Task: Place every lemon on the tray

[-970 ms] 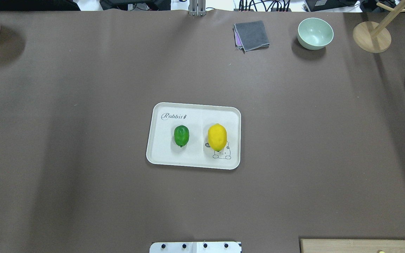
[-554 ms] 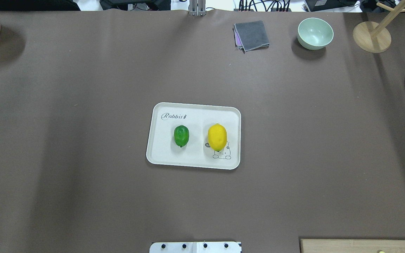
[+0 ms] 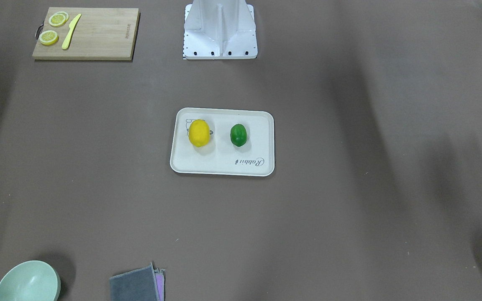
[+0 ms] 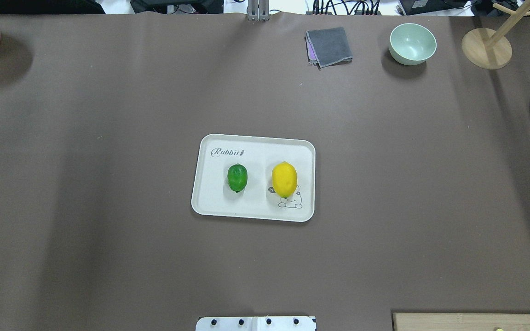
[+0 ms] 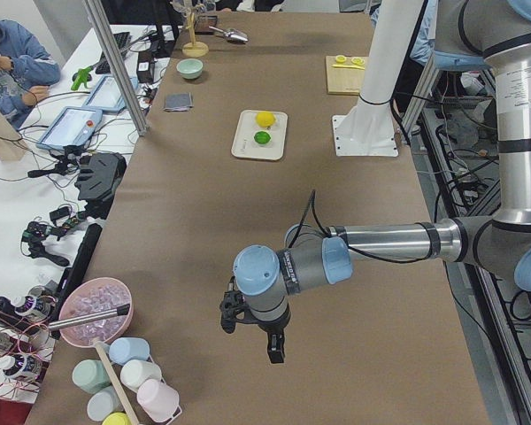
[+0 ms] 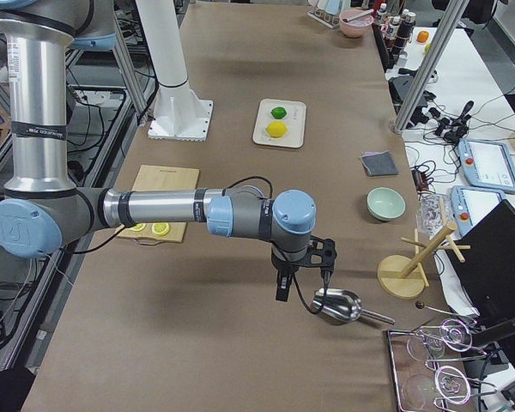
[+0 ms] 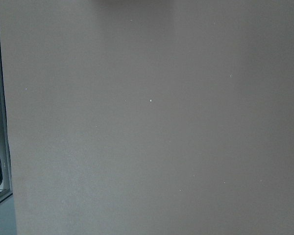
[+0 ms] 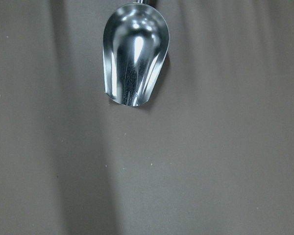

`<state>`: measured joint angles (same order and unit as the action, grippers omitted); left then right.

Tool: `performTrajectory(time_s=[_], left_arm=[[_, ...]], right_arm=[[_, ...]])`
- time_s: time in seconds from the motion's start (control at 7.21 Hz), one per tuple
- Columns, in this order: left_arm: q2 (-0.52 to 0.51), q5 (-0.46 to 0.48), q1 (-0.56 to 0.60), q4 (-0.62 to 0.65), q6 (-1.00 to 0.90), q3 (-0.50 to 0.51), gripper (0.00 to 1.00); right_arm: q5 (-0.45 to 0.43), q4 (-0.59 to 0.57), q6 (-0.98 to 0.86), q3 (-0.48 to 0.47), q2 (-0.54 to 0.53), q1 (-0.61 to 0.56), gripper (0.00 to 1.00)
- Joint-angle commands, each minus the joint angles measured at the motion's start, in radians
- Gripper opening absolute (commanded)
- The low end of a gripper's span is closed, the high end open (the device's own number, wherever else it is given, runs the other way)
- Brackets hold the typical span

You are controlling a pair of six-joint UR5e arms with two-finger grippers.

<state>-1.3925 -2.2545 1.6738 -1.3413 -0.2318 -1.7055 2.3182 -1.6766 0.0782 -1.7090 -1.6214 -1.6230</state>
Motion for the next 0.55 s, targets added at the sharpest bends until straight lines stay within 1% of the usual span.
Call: performTrajectory(time_s=[0.0, 0.42], left_arm=[[-0.005, -0.036, 0.000, -0.001, 0.000, 0.009, 0.98], [-0.006, -0.034, 0.000, 0.001, 0.000, -0.002, 0.98]], right_arm=[[0.001, 0.000, 0.000, 0.000, 0.000, 0.000, 1.00], [0.001, 0.000, 0.000, 0.000, 0.000, 0.000, 1.00]])
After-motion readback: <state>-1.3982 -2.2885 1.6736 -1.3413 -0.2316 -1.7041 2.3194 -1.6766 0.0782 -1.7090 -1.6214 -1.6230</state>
